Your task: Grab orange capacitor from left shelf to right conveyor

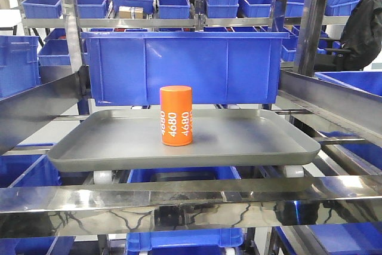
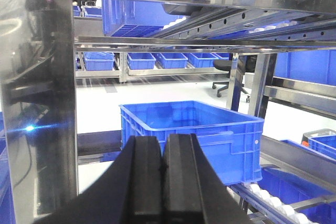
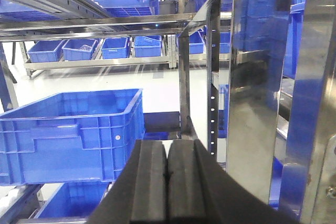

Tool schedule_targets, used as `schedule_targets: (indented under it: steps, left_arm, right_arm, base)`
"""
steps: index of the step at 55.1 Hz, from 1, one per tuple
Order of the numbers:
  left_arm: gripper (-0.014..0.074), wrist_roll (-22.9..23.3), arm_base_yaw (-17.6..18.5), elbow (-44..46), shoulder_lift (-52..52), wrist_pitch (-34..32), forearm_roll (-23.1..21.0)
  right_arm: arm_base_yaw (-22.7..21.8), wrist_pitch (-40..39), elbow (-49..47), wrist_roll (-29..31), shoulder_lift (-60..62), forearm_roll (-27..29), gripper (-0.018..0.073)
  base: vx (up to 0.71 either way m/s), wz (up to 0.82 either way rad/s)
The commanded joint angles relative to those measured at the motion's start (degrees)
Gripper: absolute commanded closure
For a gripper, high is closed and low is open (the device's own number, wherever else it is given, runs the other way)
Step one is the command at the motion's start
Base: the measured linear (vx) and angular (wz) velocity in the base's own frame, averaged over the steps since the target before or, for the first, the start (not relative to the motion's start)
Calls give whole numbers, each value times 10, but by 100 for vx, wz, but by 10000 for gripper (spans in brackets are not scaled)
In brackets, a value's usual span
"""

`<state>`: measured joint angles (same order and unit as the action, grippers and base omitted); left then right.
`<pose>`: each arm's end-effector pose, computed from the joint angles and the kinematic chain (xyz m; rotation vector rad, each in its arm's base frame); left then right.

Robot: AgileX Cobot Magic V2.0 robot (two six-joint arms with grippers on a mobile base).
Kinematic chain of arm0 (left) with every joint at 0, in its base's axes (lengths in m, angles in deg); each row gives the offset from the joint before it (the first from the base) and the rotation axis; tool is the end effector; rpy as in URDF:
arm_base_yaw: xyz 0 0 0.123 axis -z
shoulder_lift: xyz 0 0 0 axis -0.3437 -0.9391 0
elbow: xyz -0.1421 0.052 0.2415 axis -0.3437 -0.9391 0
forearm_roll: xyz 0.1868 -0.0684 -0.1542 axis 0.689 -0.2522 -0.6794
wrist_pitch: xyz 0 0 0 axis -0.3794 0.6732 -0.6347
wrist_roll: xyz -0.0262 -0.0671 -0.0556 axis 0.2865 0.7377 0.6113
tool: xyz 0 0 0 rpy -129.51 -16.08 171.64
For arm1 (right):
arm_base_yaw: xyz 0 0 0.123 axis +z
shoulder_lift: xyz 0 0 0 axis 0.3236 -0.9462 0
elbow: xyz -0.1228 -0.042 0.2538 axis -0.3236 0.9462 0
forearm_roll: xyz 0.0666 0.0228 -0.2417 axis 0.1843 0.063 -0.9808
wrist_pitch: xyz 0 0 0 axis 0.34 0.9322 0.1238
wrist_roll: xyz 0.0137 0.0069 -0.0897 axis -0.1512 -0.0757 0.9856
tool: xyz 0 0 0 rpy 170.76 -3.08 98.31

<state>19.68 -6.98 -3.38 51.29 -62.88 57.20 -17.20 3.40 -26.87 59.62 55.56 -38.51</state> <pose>0.0541 -0.0129 0.2030 0.0959 1.5421 -0.2691 0.0571 0.0018 0.1945 0.0146 1.6023 0.0621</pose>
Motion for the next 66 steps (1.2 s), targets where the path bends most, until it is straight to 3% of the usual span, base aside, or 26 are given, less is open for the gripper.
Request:
schedule_targets:
  steps: [1,14,24,36,44,52,66]
  left_arm:
    - [603,3,4,17,3,-46,-3]
    - [603,3,4,17,3,-46,-3]
    - [603,3,4,17,3,-46,-3]
    - [603,3,4,17,3,-46,-3]
    - [603,3,4,17,3,-46,-3]
    - [603,3,4,17,3,-46,-3]
    - [603,3,4,17,3,-46,-3]
  right_arm:
    - [2,-48,6,0,6,-2,571]
    - [2,-51,6,0,6,-2,571]
    - [2,-135,-12,0,6,6,571]
    - [2,-118,-216,35,-26,3,571]
    - [2,-74,-393,108,-146,3,571]
    - [2,-6,-545,132,-280,3,571]
    - [2,11,-613,124,-401,9,571]
  base:
    - [0,0]
    - [0,0]
    - [0,0]
    - [0,0]
    - [0,0]
    - [0,0]
    - [0,0]
